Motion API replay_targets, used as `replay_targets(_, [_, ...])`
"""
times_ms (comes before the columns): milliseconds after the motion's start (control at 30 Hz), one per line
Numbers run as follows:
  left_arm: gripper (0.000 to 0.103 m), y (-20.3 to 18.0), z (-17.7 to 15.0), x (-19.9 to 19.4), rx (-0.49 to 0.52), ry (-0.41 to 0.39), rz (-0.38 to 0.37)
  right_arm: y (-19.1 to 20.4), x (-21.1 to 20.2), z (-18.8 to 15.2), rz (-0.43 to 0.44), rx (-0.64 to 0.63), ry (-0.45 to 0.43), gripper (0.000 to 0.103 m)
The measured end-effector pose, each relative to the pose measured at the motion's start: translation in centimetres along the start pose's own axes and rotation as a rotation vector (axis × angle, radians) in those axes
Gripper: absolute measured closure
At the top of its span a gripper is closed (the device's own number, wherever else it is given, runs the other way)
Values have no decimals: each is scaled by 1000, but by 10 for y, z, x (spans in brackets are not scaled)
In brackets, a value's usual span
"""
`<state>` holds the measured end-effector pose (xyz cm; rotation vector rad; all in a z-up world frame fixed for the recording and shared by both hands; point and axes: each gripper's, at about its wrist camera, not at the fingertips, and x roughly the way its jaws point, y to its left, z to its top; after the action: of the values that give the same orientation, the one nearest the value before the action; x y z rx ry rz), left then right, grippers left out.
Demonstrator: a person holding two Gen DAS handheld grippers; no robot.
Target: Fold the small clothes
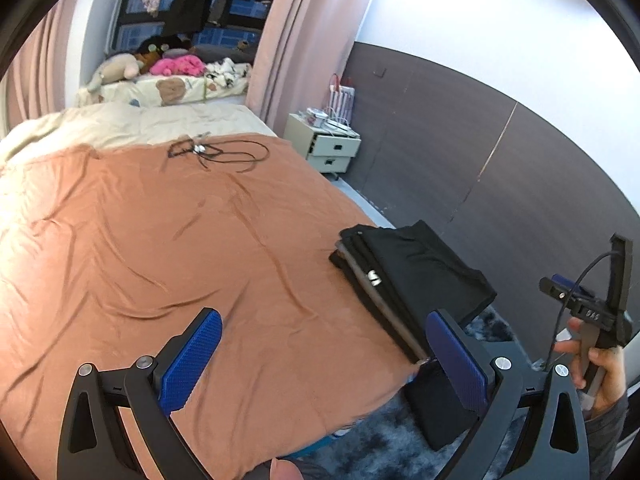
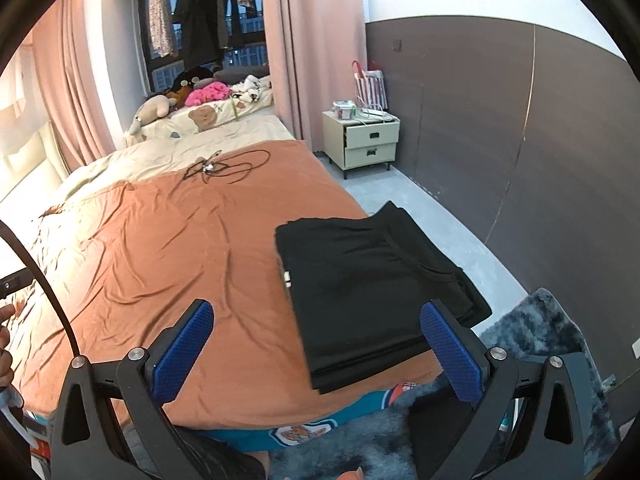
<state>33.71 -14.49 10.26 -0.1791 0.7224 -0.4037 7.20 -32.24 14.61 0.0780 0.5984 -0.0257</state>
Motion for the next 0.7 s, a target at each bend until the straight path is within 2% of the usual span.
replay_targets(400, [0,38,-40,-60,130,-44,99,50,-27,-25,54,-34,-16,0])
replay_targets(500, [0,47,-53,-74,135,-53,113,59,-29,-35,68,-40,3,0])
replay_targets(700, [0,61,-77,-97,138,-73,156,69,-39,-46,98,-40,-19,0])
